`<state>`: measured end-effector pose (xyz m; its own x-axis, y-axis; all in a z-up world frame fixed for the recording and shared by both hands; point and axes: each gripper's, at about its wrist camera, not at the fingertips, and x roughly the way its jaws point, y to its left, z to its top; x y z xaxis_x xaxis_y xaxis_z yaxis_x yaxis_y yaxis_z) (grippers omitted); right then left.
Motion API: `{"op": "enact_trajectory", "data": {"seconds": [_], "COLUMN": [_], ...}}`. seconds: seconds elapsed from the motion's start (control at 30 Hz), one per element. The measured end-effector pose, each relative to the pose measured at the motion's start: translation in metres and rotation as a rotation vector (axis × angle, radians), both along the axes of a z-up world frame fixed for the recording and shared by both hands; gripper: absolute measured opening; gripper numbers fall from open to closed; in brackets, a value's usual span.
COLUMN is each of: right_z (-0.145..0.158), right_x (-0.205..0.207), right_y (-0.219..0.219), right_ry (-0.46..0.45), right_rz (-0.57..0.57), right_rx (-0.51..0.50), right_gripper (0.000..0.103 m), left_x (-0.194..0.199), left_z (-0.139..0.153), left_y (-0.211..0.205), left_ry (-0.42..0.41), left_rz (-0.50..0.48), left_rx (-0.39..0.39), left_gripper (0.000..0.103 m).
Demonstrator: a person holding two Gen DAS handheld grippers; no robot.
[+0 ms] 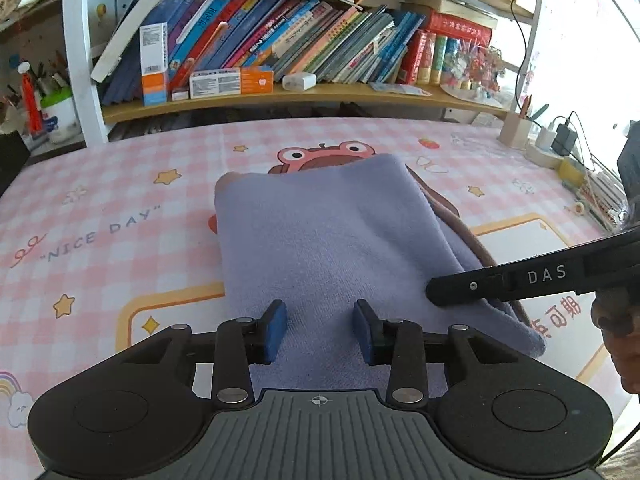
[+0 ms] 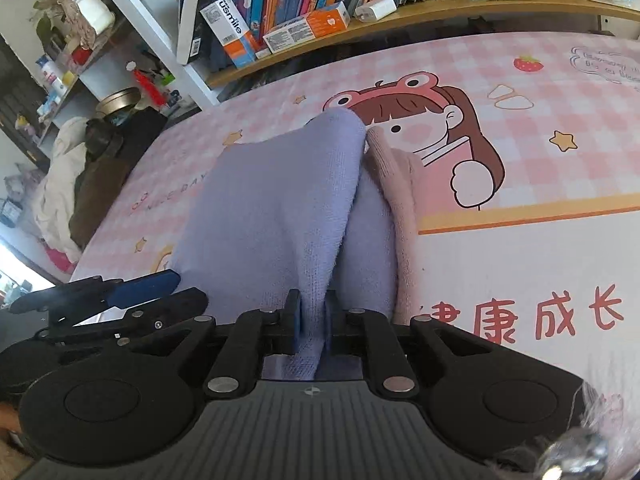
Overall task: Fold clothes
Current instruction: 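Lay the folded half down and open both grippers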
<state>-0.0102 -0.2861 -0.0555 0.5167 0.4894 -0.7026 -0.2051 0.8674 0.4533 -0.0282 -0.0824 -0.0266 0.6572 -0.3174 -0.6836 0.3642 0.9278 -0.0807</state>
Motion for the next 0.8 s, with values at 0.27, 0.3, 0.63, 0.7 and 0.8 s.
{"op": "enact_trajectory", "data": {"seconds": [0.27, 0.3, 0.63, 0.7, 0.8], "right_z": [0.013, 0.015, 0.037, 0.039, 0.042], "right_x": [-0.015, -0.02, -0.071, -0.081, -0.095], "right_y": [0.013, 0.013, 0.016, 0.017, 0.02], "right_ry": [-0.063, -0.079, -0.208, -0.208, -0.221], "right_rz": [-0.022, -0.03, -0.115, -0.127, -0.145], "right_rx": [-0.09, -0.108, -0.275, -0.298, -0.332], "right_gripper": [0.02, 0.022, 0.044, 0.052, 0.06], "left_x": [-0.005, -0.007, -0.04, -0.046, -0.05], "left_z": [0.003, 0.004, 0.018, 0.019, 0.02], "left_y": [0.0, 0.001, 0.025, 0.03, 0.035], "left_ry": [-0.029, -0.037, -0.104, -0.106, -0.108], "left_rz": [-0.034, -0.035, 0.002, 0.011, 0.006], "left_rx": [0.028, 0.029, 0.017, 0.015, 0.015], "left_gripper": [0.038, 0.038, 0.049, 0.056, 0.059]}}
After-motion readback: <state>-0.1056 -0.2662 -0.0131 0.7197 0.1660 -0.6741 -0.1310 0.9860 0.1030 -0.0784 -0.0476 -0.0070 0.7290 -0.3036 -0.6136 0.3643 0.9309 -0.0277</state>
